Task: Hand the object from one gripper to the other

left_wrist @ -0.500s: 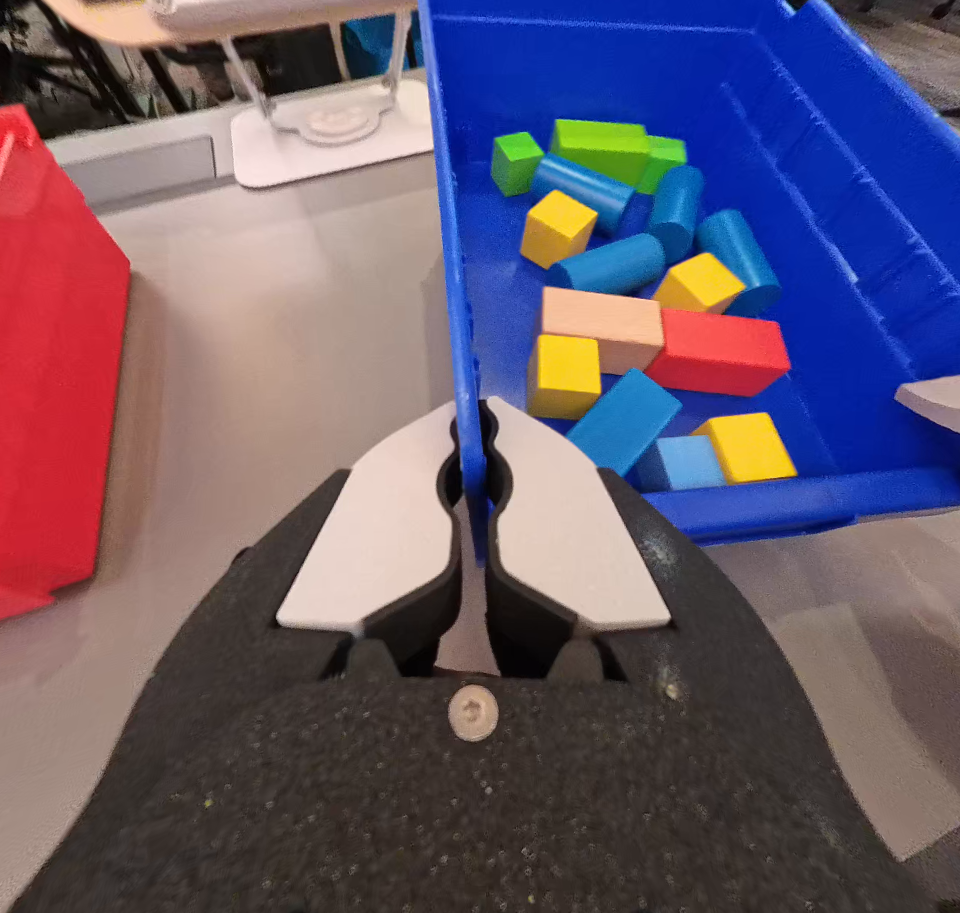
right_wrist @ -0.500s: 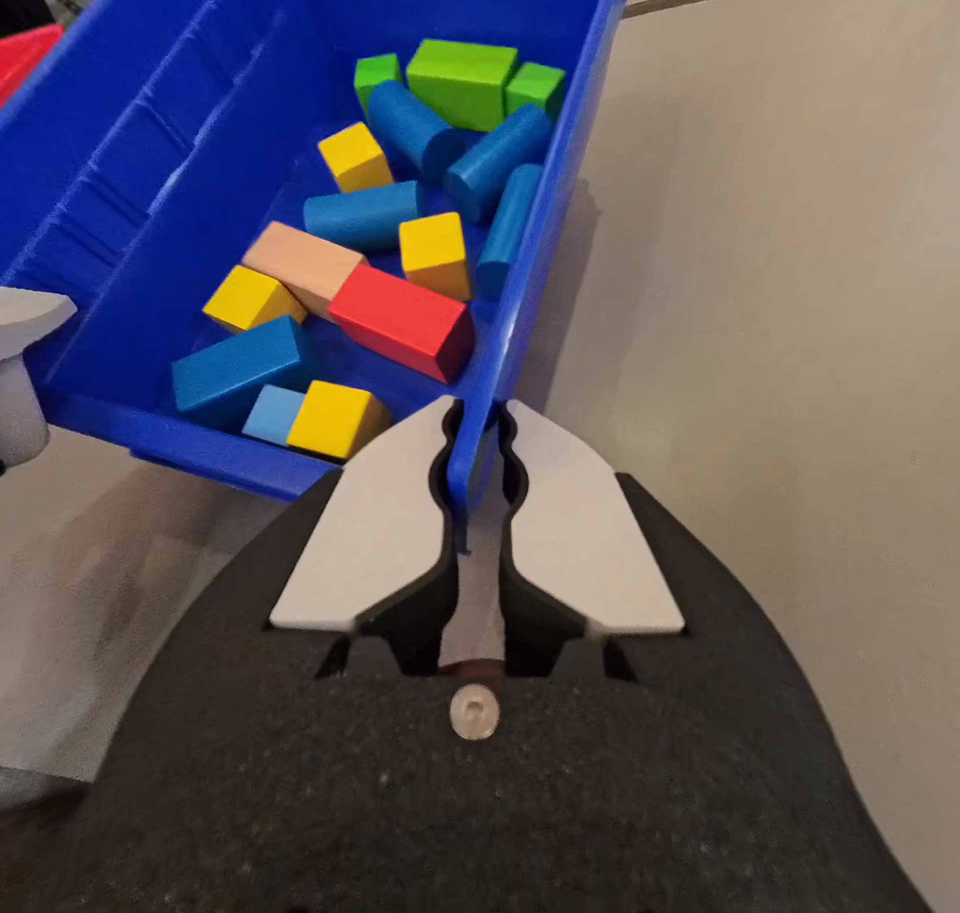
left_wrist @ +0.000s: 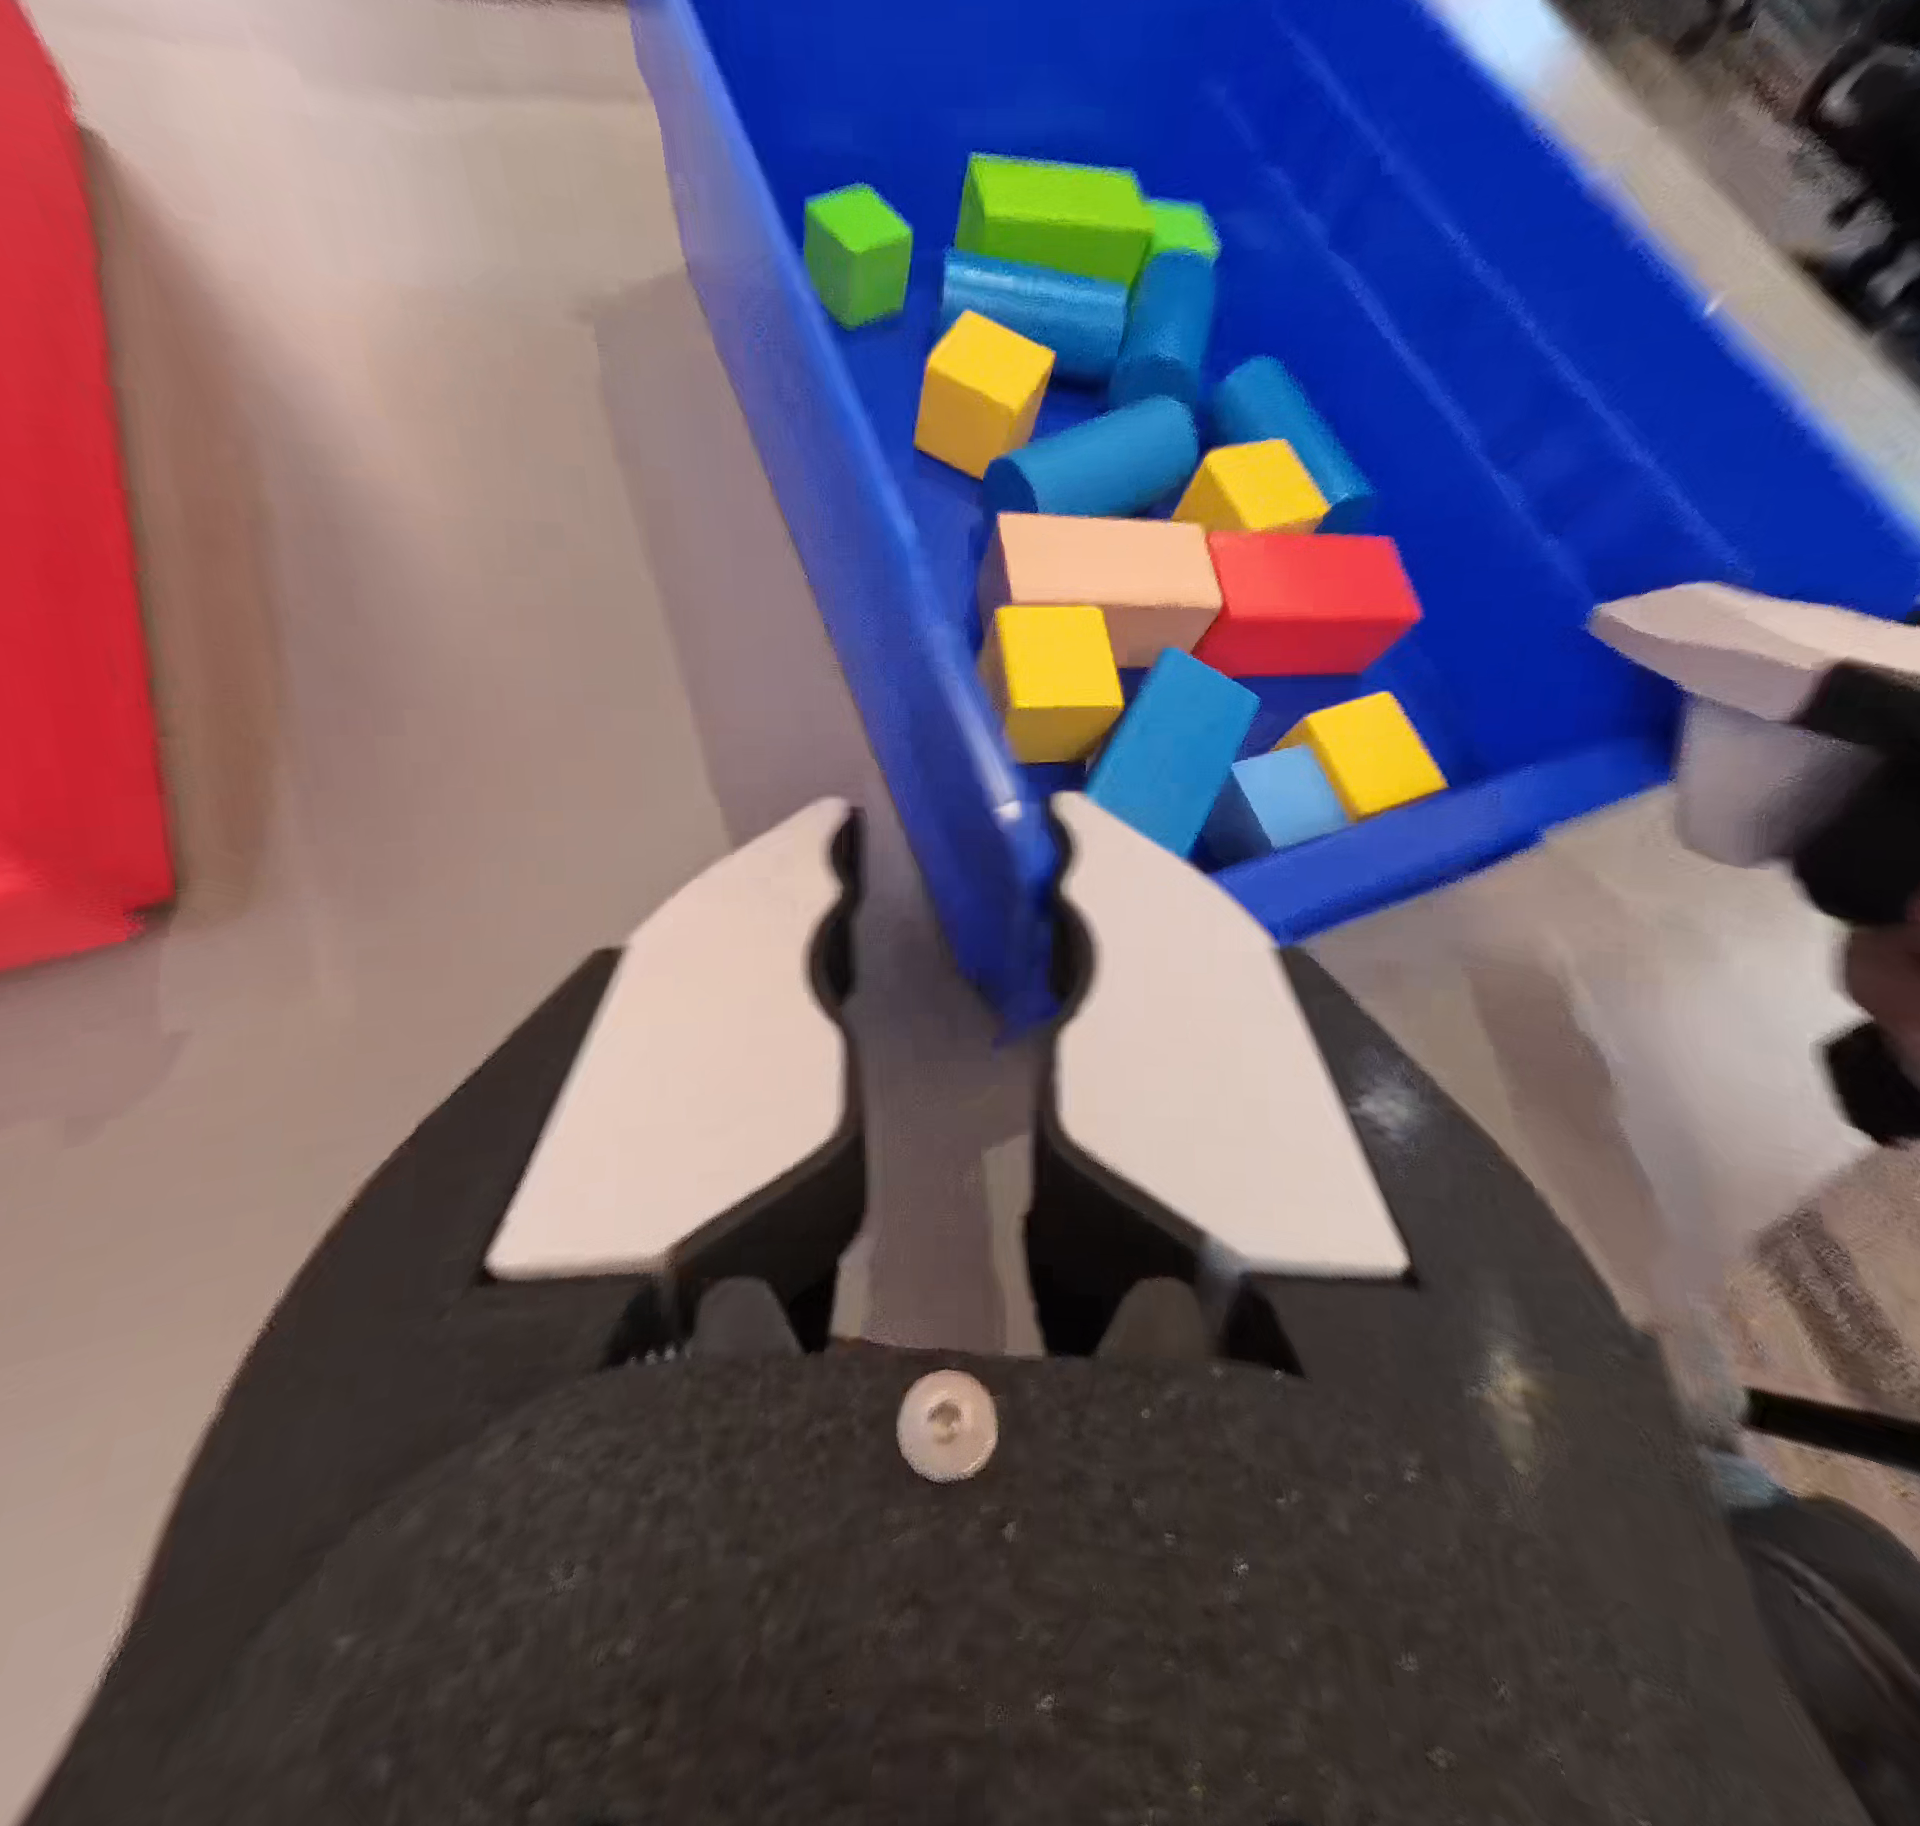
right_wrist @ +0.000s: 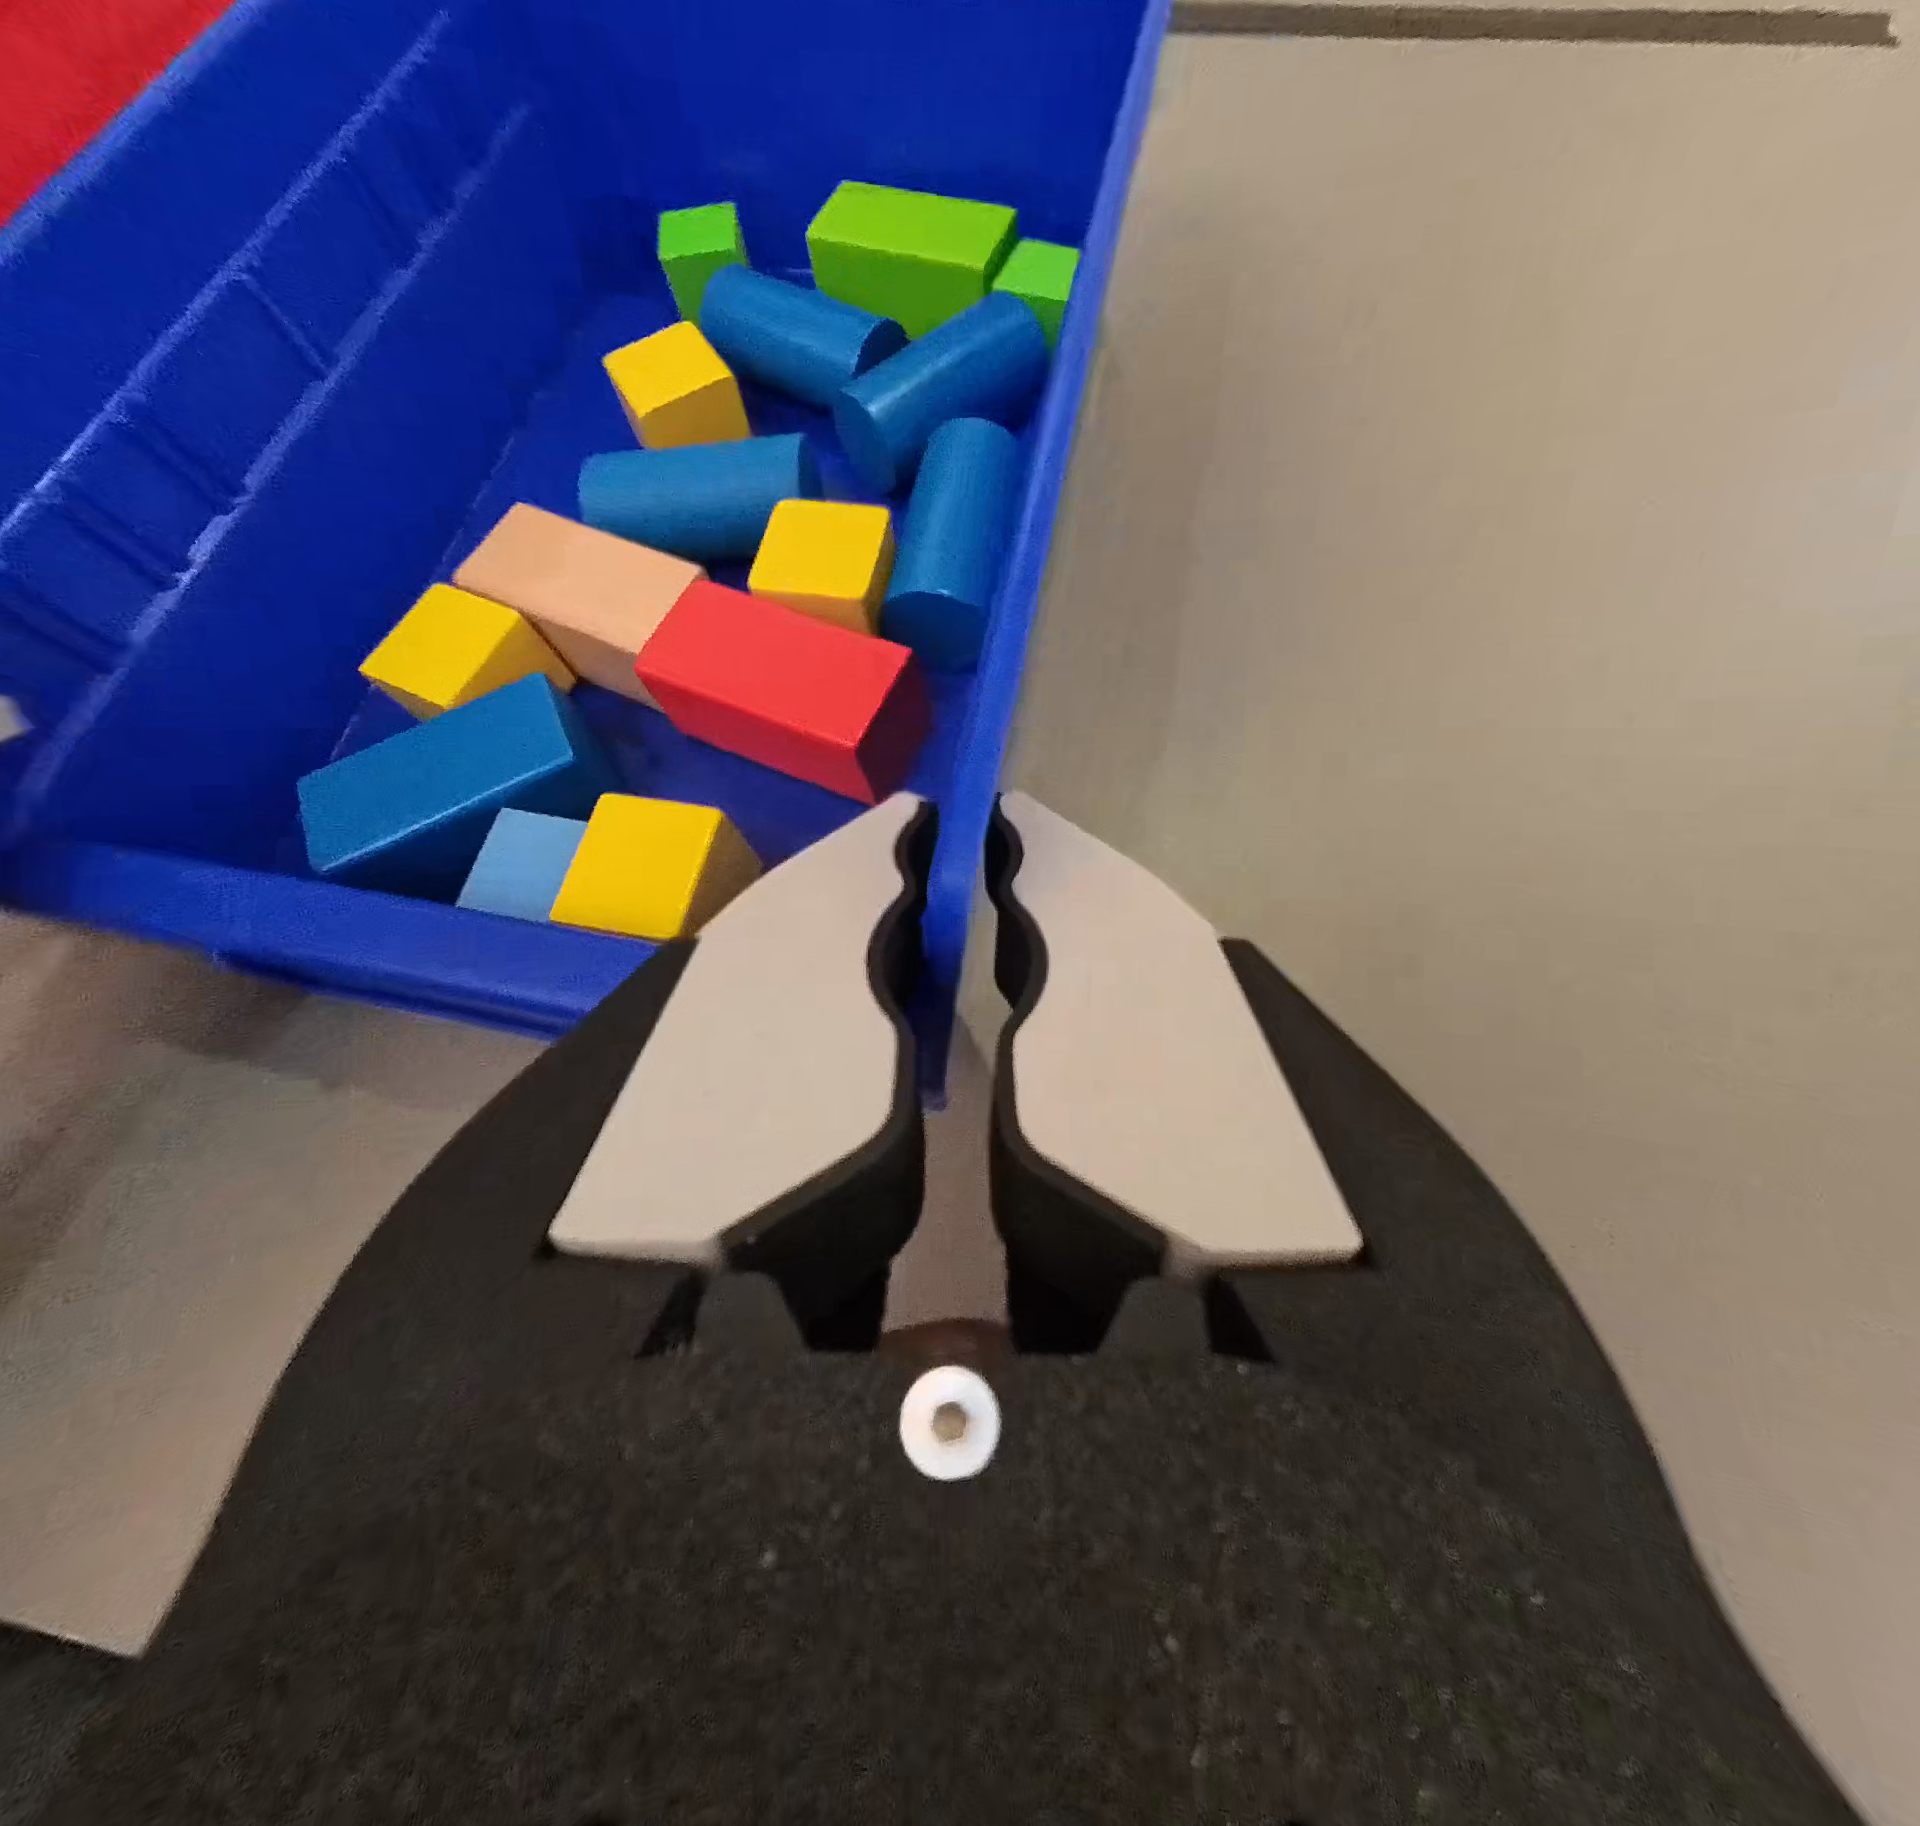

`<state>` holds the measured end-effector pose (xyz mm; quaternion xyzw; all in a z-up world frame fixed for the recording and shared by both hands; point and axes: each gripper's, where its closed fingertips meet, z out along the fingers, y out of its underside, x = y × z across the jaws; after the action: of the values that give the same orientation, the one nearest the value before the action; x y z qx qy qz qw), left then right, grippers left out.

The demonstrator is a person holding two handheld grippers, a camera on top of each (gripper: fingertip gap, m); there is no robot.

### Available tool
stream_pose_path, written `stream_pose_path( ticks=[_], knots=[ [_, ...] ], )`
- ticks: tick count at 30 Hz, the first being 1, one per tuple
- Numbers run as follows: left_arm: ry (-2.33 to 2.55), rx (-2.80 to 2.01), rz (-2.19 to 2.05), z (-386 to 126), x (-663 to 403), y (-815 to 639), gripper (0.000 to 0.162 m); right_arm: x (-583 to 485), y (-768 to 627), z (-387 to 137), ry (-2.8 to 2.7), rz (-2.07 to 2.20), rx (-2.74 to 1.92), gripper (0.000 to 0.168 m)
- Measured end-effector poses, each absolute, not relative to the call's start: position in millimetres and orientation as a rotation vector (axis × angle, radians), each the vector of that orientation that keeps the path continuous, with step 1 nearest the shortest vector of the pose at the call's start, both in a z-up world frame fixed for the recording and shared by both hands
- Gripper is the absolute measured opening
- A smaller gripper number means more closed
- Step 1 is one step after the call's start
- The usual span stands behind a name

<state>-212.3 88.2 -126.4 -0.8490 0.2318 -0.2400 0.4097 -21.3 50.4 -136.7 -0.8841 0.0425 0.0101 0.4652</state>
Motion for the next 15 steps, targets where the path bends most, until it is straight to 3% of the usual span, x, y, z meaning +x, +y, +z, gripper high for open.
stream_pose_path(
  ticks=[1, 2, 3, 7, 9, 10, 15],
  knots=[
    [0.571, -2.116, -0.630, -115.6, -228.4, 80.7, 0.055, -19.0, 50.5, -140.8, 0.114, 0.029, -2.176, 0.007],
    [0.553, -2.107, -0.646, -106.7, -249.6, 74.3, 0.066, -17.5, 50.1, -143.1, 0.121, 0.018, -2.173, 0.005],
    [0.516, -2.101, -0.642, -99.3, -276.6, 72.1, 0.060, -17.8, 49.9, -143.7, 0.127, 0.020, -2.165, 0.004],
    [0.334, -2.097, -0.464, -87.0, -412.6, 104.7, 0.063, -21.9, 50.0, -141.6, 0.174, 0.039, -2.111, 0.006],
    [0.263, -2.086, -0.351, -87.2, -469.3, 134.0, 0.062, -33.5, 49.5, -140.4, 0.168, 0.088, -2.085, 0.022],
    [0.248, -2.088, -0.329, -89.0, -486.1, 148.3, 0.062, -40.1, 48.8, -140.0, 0.141, 0.082, -2.087, 0.029],
    [0.315, -2.078, -0.372, -97.3, -487.6, 208.9, 0.063, -53.0, 48.3, -137.2, 0.114, 0.185, -2.111, 0.025]
  ],
)
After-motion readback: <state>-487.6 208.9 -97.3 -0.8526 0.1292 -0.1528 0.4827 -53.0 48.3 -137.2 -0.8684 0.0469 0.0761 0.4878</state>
